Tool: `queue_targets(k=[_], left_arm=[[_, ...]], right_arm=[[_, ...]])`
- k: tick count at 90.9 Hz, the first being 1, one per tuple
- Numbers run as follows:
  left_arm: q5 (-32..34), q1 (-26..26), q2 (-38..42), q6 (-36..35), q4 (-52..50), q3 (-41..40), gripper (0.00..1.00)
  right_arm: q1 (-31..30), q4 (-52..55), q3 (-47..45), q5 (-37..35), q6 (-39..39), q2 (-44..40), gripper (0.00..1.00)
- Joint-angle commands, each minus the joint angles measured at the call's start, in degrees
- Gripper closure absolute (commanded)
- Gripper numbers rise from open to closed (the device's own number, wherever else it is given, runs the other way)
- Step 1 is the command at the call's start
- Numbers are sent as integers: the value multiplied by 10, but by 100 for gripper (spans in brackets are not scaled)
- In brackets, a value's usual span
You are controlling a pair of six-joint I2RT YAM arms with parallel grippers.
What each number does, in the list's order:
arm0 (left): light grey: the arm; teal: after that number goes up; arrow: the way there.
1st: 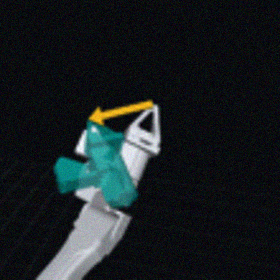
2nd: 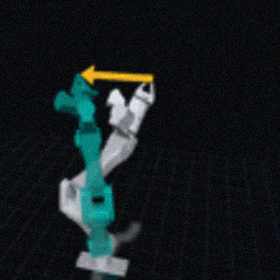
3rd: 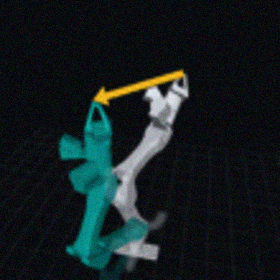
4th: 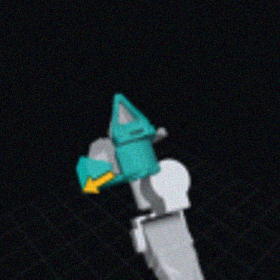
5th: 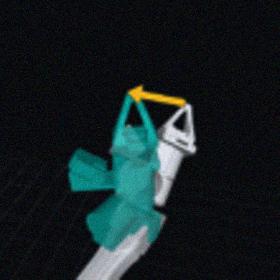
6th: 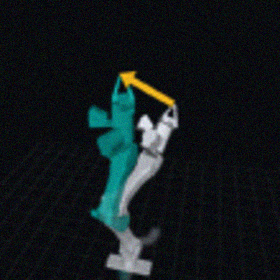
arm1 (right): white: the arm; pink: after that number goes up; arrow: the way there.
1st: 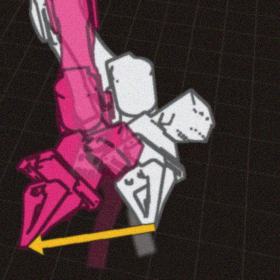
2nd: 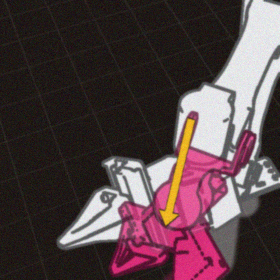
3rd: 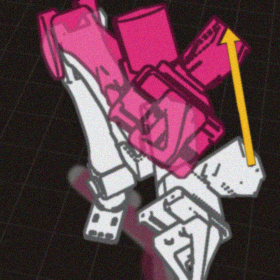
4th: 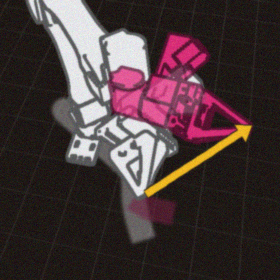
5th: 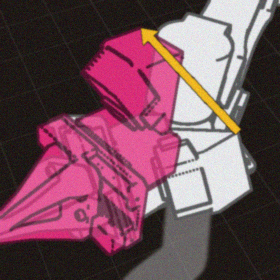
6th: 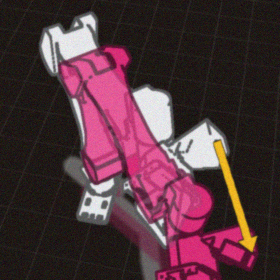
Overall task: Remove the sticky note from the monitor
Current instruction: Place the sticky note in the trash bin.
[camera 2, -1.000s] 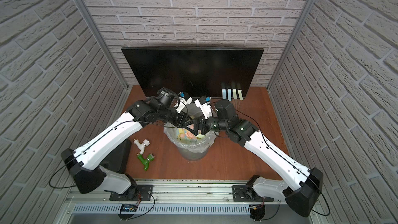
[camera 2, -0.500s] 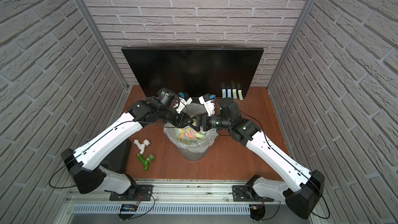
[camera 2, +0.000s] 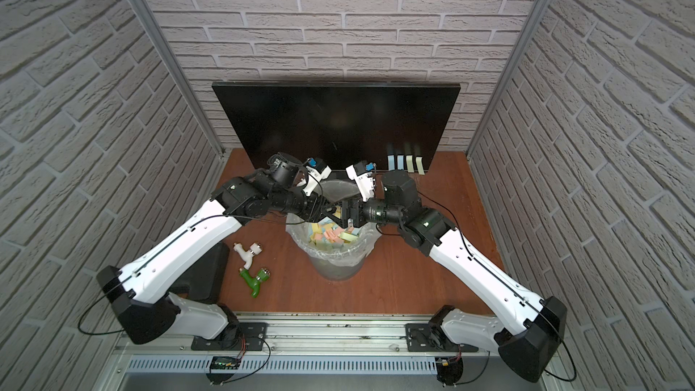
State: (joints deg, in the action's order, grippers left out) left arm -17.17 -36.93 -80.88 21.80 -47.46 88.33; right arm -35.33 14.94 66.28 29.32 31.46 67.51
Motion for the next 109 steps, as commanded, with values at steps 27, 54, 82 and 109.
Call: queue_targets(k=[27, 54, 82, 109], left_arm=[[6, -3, 30, 25, 89, -19, 47], [5, -2, 31, 31, 96, -30, 48], [152, 1, 47, 3, -20, 33, 51], [254, 17, 21, -47, -164, 114, 42]], right_arm=[[-8, -61, -14, 28, 15, 3, 11], [-8, -82, -24, 34, 27, 3, 11], [-6, 57, 28, -113, -34, -40, 12], [11, 108, 35, -247, -25, -111, 13]])
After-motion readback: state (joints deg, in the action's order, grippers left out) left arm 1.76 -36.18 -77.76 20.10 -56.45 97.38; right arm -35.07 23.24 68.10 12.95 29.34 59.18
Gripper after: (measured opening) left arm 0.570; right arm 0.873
